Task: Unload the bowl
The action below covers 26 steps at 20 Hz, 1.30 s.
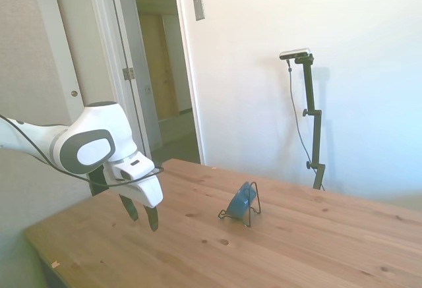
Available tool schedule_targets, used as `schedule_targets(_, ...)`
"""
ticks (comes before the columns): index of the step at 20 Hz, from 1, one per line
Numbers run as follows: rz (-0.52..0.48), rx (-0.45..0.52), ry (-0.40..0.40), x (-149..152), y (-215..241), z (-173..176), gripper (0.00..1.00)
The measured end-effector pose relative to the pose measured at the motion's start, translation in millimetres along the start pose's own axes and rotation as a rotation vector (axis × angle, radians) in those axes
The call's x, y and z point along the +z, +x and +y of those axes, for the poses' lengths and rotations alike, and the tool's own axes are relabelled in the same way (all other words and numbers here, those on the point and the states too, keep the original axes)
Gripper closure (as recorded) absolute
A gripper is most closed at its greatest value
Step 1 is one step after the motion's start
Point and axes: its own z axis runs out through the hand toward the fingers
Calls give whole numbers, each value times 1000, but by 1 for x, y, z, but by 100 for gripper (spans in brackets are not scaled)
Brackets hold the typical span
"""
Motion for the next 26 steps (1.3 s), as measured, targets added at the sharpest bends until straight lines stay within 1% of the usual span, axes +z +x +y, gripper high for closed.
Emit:
schedule_targets(3,4,-8,4,-1,2,-2,0)
schedule_targets(6,39,10,41,-14,21,-23,0)
schedule_targets(9,85,61,50,-18,49,-49,0)
schedule_targets(11,146,131,52,-19,75,-66,0)
schedule_targets(14,210,225,41,-22,116,-86,0)
schedule_targets(18,260,312,3,-19,158,-101,0)
schedule_targets(23,316,409,-62,-4,192,-108,0)
schedule_targets(26,339,444,-88,2,201,-108,0)
